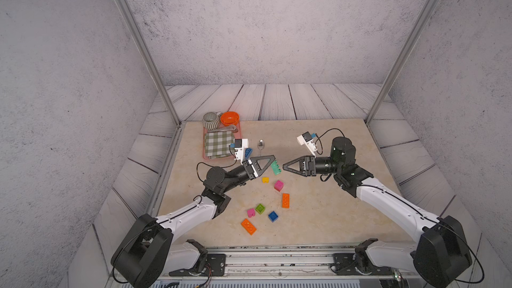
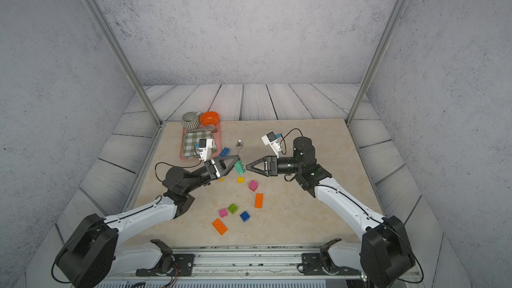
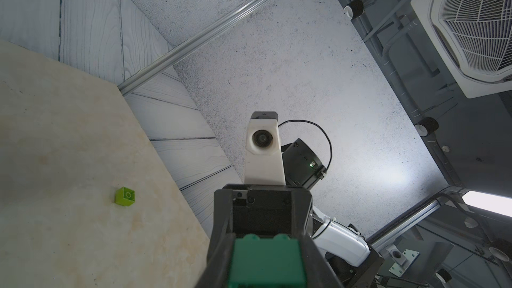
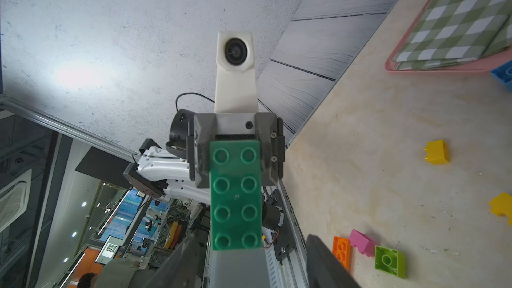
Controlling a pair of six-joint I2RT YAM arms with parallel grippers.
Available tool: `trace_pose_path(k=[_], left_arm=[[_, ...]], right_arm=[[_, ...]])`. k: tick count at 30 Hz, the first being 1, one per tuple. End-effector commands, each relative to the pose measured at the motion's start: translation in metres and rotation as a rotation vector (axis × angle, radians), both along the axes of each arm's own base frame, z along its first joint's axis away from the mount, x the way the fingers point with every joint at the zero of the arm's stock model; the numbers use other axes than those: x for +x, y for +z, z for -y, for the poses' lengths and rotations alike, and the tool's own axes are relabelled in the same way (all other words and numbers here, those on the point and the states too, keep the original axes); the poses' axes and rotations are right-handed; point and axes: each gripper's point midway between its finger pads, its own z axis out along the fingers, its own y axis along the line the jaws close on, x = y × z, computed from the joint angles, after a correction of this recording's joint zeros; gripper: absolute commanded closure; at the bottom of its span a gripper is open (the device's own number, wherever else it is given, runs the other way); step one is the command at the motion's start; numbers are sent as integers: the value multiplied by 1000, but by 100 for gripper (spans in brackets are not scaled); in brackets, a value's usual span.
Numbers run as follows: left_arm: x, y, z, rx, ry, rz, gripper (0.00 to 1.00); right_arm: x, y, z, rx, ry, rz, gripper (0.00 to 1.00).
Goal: Assemble the letter p with lego
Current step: Pick up the lego brick from the center of the board.
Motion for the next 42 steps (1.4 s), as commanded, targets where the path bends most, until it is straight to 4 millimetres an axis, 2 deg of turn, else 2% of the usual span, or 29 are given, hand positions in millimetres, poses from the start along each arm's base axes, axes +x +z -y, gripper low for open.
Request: trace_pose_path(k=[1, 9, 12, 17, 20, 22, 24, 26, 29, 30, 31, 36, 40, 42], left_arm=[[-8, 10, -4, -22, -10, 56, 92], [-6, 7, -2, -19, -11, 53, 92], [-4, 6, -2, -17, -6, 51, 92], [-2, 2, -1, -14, -3, 45, 92], [-2, 2, -1, -15, -2, 43, 92], [-1, -1, -2, -8, 8, 33, 91], [3, -6, -4, 13, 32, 12, 80], [10, -18, -7, 68, 86, -33, 58], [24, -47, -27, 250, 215, -132, 15], [26, -61, -39, 336, 269, -168, 5], [30, -71, -54, 415, 339, -199, 1], [40, -122, -121, 697, 577, -360, 2], [49, -162, -150, 783, 644, -443, 2], [52, -178, -159, 808, 669, -457, 2]], right_arm=[[-8, 21, -6, 45, 63, 35, 36], [-16, 14, -21, 20, 115, 25, 40], [-19, 12, -25, 13, 131, 26, 46], [-23, 11, -30, 1, 150, 30, 50], [-23, 9, -31, -12, 149, 34, 64], [-21, 6, -31, -33, 141, 39, 76], [-20, -1, -29, -80, 126, 51, 85], [-16, -12, -26, -147, 97, 73, 91], [-5, -47, -12, -368, 19, 124, 95], [2, -63, -5, -459, -10, 139, 96], [9, -78, 2, -545, -34, 154, 97], [39, -142, 29, -911, -95, 189, 100], [56, -172, 38, -1108, -93, 242, 100], [64, -179, 37, -1159, -92, 259, 100]])
